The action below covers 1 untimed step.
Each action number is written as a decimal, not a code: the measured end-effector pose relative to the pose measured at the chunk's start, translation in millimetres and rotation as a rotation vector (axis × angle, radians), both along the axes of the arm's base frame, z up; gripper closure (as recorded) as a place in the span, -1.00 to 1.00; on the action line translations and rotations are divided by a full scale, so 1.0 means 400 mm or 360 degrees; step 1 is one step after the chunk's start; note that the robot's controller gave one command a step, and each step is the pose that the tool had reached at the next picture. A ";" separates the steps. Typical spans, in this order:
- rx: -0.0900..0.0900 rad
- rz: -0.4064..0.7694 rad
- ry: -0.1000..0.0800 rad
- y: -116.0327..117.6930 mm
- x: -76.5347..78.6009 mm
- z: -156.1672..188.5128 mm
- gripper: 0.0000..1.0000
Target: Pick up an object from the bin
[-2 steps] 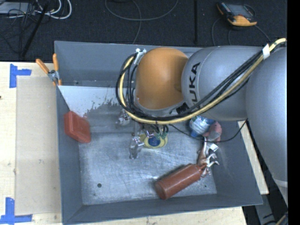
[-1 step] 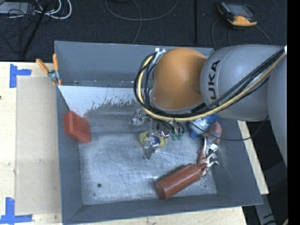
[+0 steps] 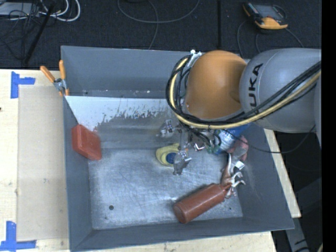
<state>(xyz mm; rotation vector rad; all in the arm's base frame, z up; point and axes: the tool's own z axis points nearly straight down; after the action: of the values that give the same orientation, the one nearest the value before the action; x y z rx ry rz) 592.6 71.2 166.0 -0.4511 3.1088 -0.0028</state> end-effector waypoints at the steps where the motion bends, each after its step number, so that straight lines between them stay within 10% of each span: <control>1: 0.0005 0.0066 0.0003 -0.057 -0.013 0.019 -1.00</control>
Offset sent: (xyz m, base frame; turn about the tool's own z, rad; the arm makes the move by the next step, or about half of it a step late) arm 0.0132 -0.0643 -0.0960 0.1045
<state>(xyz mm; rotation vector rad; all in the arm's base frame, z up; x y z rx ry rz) 587.4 48.5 173.6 -0.5156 3.0999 0.0022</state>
